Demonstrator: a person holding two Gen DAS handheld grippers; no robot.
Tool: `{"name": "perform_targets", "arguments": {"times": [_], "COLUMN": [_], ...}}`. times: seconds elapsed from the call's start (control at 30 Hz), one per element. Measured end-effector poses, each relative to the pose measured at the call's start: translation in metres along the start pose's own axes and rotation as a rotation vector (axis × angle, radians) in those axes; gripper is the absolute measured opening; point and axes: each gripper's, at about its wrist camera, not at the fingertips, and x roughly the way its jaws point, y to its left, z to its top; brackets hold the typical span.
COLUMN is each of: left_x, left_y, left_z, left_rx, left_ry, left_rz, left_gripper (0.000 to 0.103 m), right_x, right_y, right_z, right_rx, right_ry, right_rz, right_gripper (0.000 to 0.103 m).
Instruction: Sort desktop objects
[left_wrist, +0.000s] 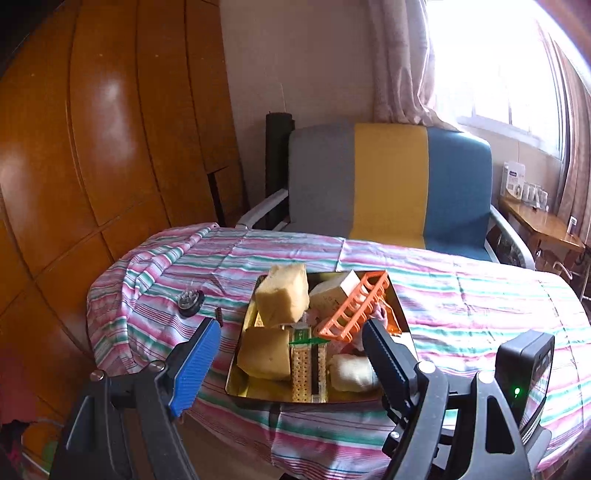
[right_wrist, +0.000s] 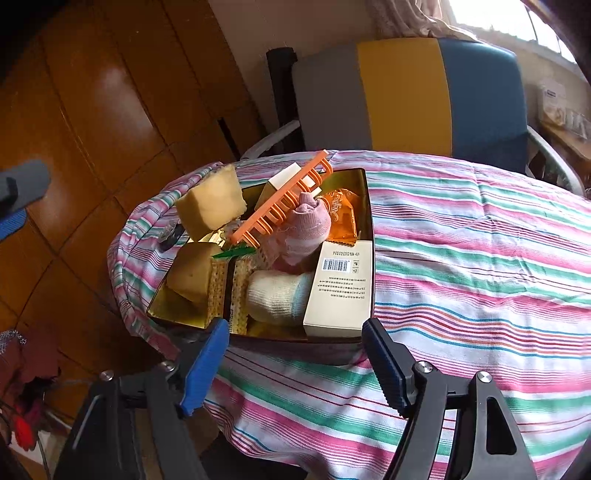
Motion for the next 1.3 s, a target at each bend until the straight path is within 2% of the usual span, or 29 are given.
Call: {"name": "perform_targets", "arguments": {"times": [0.23, 0.57, 0.77, 0.9, 1.03, 1.2, 1.3], "left_x": [0.007, 0.030, 0.038, 0.041, 0.041, 0.055, 0.065], "left_y": [0.005, 0.012, 0.009, -0.003, -0.005, -0.006, -0.006], "left_z": [-0.001, -0.013, -0.018, -0.020, -0.022, -0.026, -0.031], "left_rx": [-0.021, -0.046, -0.031, 0.031, 0.020, -0.001, -0.013], "left_ry": [0.032, 0.118, 0.145, 0.140, 0.135, 0.167, 0.196], "left_rz": [-0.009, -0.015, -0.037, 0.001, -0.081, -0.128, -0.148], "left_gripper": [0.081, 0.081, 0.081, 0.081, 0.080, 0.066, 0.065], "right_x": [-0.007, -0.002, 0.003, 0.007, 0.010, 0.013, 0.013], "right_y": [0.012, 0.013, 0.013, 0.013, 0.012, 0.007, 0.004], "right_z": [0.000, -0.003, -0.005, -0.005, -0.005, -0.004, -0.005], "right_rx": [-0.066, -0.076, -0.076, -0.076, -0.074, -0.063, -0.056], "right_ry": [-0.039, -0.014, 0.002, 0.011, 0.017, 0.022, 0.022], "right_rz": [-0.050, -0.058, -0.068, -0.073, -0.078, -0.084, -0.088], "right_gripper": [0.078, 0.079, 0.079, 0.079, 0.079, 0.079, 0.079]}}
